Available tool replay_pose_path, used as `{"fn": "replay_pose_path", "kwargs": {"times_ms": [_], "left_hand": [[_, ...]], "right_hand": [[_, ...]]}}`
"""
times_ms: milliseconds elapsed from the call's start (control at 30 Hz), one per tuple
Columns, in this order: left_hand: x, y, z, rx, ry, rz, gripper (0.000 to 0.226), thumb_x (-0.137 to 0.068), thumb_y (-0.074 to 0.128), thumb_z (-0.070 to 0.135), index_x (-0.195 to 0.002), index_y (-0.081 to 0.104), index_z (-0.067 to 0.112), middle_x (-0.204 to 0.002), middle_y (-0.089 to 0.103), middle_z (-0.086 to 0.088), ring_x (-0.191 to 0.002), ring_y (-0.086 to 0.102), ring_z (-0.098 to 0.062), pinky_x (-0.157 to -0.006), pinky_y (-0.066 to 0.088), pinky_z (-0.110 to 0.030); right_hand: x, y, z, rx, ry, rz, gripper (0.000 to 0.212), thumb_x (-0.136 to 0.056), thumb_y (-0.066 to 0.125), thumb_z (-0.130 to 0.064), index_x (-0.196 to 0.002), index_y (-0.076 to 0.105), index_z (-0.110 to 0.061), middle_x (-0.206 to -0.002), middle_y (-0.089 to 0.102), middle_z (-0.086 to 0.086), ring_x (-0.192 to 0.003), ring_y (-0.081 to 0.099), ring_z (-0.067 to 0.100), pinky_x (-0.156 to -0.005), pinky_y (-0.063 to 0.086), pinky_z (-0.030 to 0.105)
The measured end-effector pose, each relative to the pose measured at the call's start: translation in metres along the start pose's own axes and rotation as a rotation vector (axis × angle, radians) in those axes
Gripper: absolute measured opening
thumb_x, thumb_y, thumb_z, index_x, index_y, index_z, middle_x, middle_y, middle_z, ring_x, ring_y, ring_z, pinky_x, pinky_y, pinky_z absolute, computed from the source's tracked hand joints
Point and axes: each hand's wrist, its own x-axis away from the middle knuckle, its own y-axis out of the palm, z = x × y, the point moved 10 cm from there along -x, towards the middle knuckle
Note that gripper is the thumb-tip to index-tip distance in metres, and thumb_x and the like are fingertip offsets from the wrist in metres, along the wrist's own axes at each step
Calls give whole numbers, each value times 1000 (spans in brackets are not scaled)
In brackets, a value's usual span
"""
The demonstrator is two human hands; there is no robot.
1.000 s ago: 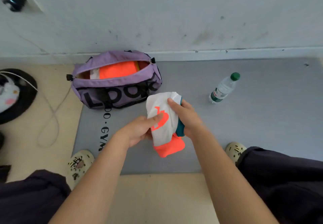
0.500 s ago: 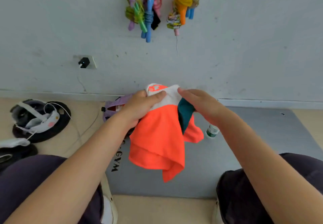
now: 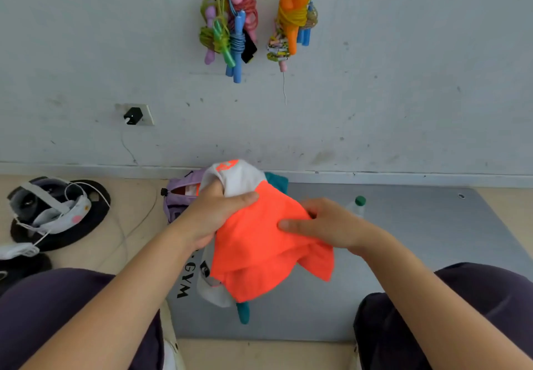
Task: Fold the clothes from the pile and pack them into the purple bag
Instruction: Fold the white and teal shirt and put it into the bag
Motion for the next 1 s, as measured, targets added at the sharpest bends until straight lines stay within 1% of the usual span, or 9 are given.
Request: {"fn": "replay_pose_path", "kwargs": {"times_ms": [100,267,400,467,600,667,767,900,1000], "left_hand": [[-3,-22,-14,-219,-107,134,36,-75,80,44,-103,69,25,-96,77,8,-88,72,-7,-73,55,-25],[2,3,16,-483,193,159,45,-74,68,62,-103,72,28,-101,74,11,-98,69,-5,-88,55,-39],[13,-10,36,-826,182,411,60,-67,51,87,-88,66,33,-88,67,17,-85,63,-6,-70,51,-36],[20,-15,47,-759,226,495,73,-57,52,89,-86,53,22,-90,57,10,-85,56,-10,-69,46,-35],[14,55,38,-232,207,-240,118,-45,66,91,-138,36,26,-146,44,-1,-134,45,-12,-108,40,-31],[26,87,25,-194,132,-467,107,-49,76,79,-139,40,34,-145,49,3,-131,51,-8,-101,44,-24],[27,97,6,-189,36,-518,82,-57,88,53,-129,51,41,-131,63,12,-122,59,-8,-99,49,-28],[7,68,-5,-145,-26,-219,45,-71,84,45,-110,70,28,-110,74,10,-107,68,-8,-101,50,-37],[1,45,-3,-46,-23,3,29,-80,72,48,-97,76,25,-100,76,9,-96,70,-6,-88,52,-30]], "right_hand": [[5,-13,-12,-353,-71,46,25,-84,70,-42,-91,75,-19,-89,76,2,-80,71,15,-69,55,28],[6,-9,-25,-578,-113,-21,20,-86,66,-36,-94,76,-20,-89,74,6,-78,69,17,-66,56,28],[5,-26,-30,-788,-134,24,34,-85,66,-36,-105,74,-11,-107,71,17,-92,70,24,-80,58,35],[5,-31,-30,-866,-132,35,32,-84,67,-39,-101,76,-12,-106,72,15,-94,71,23,-79,58,35],[0,-26,-24,-993,-50,67,34,-81,71,-41,-95,76,-10,-98,73,17,-87,72,25,-76,59,38],[-6,-23,-18,-1087,-10,130,31,-85,66,-39,-90,70,-9,-86,72,14,-78,71,25,-73,60,38],[-14,-19,0,-1172,49,232,28,-96,54,-36,-92,61,-9,-87,65,13,-85,64,25,-86,53,40],[-22,-19,-5,-1210,-40,188,44,-100,45,-35,-128,55,-3,-117,67,15,-110,65,26,-92,55,39],[-22,-23,-21,-994,-133,96,67,-90,41,-58,-134,54,-9,-128,64,13,-121,60,24,-102,49,38]]}}
